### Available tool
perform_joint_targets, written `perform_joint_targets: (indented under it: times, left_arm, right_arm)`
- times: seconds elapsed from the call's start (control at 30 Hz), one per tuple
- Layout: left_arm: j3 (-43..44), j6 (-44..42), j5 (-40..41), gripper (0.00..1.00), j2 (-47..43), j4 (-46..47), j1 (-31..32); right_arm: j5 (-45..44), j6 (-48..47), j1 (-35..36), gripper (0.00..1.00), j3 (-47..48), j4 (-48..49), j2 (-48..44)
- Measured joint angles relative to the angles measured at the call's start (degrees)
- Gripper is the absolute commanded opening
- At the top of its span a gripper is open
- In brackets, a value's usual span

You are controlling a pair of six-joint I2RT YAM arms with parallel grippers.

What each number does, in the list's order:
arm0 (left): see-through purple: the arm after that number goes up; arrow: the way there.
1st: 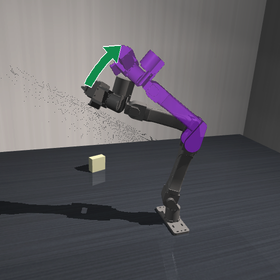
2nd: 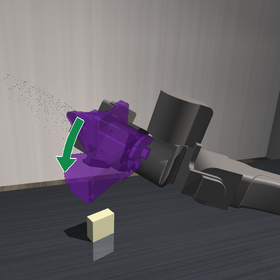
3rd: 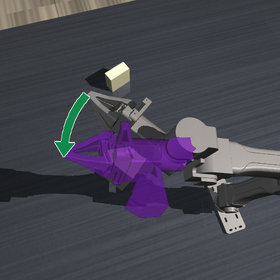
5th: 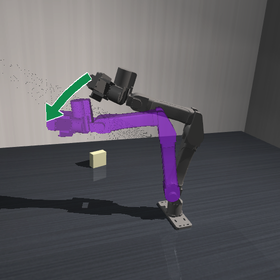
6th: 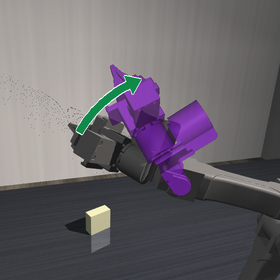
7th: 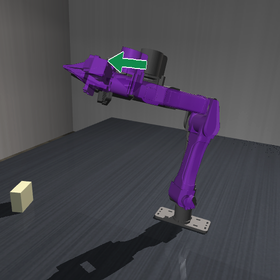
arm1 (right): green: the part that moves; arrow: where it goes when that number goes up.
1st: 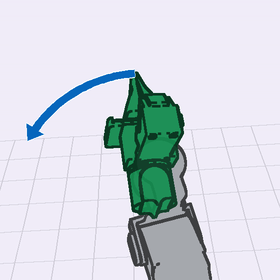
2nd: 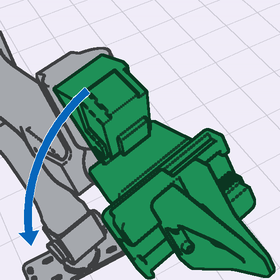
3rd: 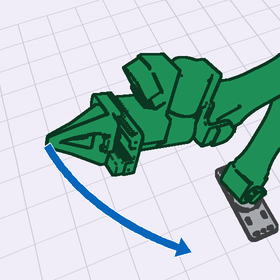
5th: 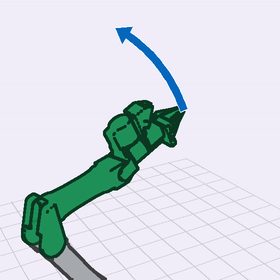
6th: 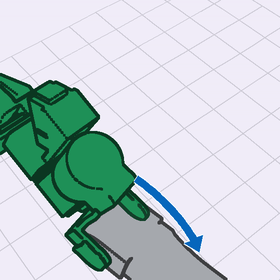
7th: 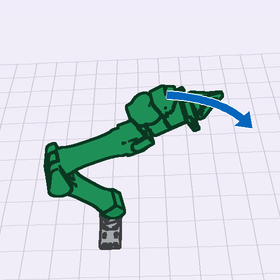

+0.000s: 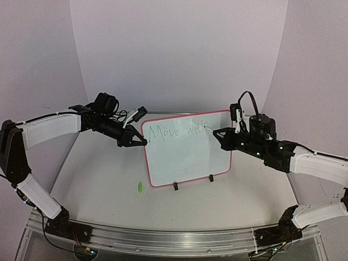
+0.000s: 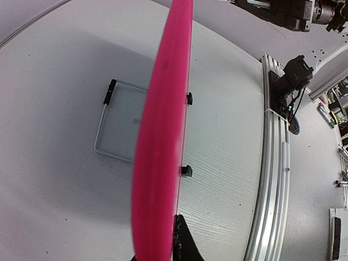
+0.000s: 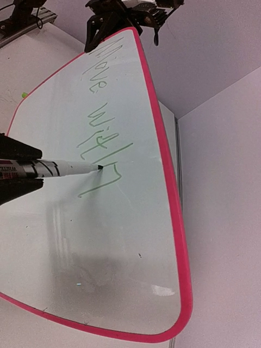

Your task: Write a sentence on the whiteboard

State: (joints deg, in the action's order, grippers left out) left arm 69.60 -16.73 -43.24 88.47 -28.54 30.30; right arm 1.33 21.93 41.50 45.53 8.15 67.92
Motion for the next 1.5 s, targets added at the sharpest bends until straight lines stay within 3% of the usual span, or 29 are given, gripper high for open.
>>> perform_joint_targets:
  times: [1.17,1.5]
  left_arm:
    - [0.0,0.0,-0.13,0.0,0.11,0.0,0.0]
    - [0.0,0.0,-0.13,0.0,0.13,0.0,0.0]
  right_arm:
    - [4.78,0.19,-0.12,0.0,-1.2,-2.61,-4.66]
    - [12.73,-0.79,-5.84,0.0,-1.25,-4.79,-6.3]
